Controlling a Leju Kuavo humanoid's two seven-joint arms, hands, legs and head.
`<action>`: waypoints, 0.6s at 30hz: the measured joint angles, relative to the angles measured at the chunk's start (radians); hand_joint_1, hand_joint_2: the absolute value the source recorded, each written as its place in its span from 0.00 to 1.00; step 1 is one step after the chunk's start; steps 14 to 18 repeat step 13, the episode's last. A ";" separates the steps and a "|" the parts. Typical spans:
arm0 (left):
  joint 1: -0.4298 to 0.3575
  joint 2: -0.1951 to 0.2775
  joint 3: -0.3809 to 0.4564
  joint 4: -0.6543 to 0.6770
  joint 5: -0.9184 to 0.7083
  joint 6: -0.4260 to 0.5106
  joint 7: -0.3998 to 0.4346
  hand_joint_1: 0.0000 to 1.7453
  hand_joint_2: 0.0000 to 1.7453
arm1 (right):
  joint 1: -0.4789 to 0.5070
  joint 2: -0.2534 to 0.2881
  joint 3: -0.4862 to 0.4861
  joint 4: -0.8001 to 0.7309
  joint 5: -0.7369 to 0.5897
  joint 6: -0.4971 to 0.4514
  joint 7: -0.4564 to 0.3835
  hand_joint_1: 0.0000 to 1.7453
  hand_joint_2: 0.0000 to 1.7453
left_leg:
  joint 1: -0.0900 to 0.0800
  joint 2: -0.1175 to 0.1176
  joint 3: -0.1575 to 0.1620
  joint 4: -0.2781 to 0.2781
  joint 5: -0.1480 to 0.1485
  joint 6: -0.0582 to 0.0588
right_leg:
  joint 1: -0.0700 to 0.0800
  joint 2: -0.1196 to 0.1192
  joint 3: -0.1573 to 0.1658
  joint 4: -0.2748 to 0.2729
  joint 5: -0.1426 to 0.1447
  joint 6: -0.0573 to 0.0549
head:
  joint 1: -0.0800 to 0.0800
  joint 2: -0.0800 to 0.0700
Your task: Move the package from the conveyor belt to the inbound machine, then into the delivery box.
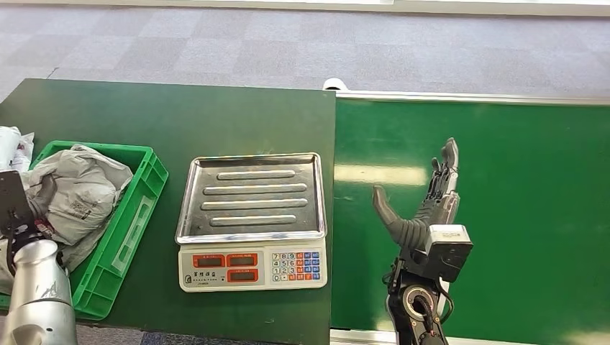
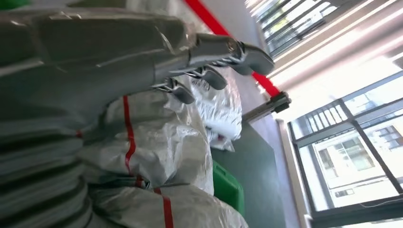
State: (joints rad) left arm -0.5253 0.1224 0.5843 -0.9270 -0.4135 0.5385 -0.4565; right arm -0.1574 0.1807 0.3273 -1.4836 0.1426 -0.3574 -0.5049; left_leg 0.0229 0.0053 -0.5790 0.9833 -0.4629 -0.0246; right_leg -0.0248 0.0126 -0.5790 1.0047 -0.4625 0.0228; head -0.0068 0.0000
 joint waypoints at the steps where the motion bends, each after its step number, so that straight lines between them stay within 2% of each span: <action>1: 0.011 -0.003 -0.022 -0.024 0.078 -0.017 -0.008 0.00 1.00 | 0.000 -0.001 -0.001 0.002 0.001 0.000 0.000 0.00 1.00 | 0.000 0.000 0.000 0.000 0.000 0.000 | 0.000 0.000 0.000 0.000 0.000 0.000 | 0.000 0.000; 5: 0.060 -0.016 -0.116 -0.161 0.277 -0.021 -0.055 0.00 1.00 | -0.002 -0.004 -0.004 0.013 0.004 0.001 -0.001 0.00 1.00 | 0.000 -0.001 -0.001 0.000 0.000 0.000 | 0.000 0.000 0.000 0.000 0.000 0.000 | 0.000 0.000; 9: 0.126 -0.045 -0.185 -0.357 0.428 0.017 -0.161 0.00 1.00 | -0.010 -0.005 -0.007 0.024 0.007 0.001 0.000 0.00 1.00 | 0.000 -0.001 -0.001 0.000 0.000 0.000 | 0.000 0.000 0.000 0.000 0.000 0.000 | 0.000 0.000; 11: 0.169 -0.064 -0.227 -0.475 0.438 0.048 -0.205 0.00 1.00 | -0.016 -0.005 -0.009 0.031 0.008 -0.001 0.002 0.00 1.00 | 0.000 -0.001 0.000 0.000 0.000 0.000 | 0.000 0.000 0.000 0.000 0.000 0.000 | 0.000 0.000; 13: 0.200 -0.084 -0.265 -0.575 0.378 0.087 -0.229 0.00 1.00 | -0.019 -0.005 -0.010 0.036 0.009 -0.005 0.006 0.00 1.00 | 0.000 -0.001 0.000 0.000 0.000 0.000 | 0.000 0.000 0.000 0.000 0.000 0.000 | 0.000 0.000; 18: 0.200 -0.084 -0.265 -0.575 0.378 0.087 -0.229 0.00 1.00 | -0.019 -0.005 -0.010 0.036 0.009 -0.005 0.006 0.00 1.00 | 0.000 -0.001 0.000 0.000 0.000 0.000 | 0.000 0.000 0.000 0.000 0.000 0.000 | 0.000 0.000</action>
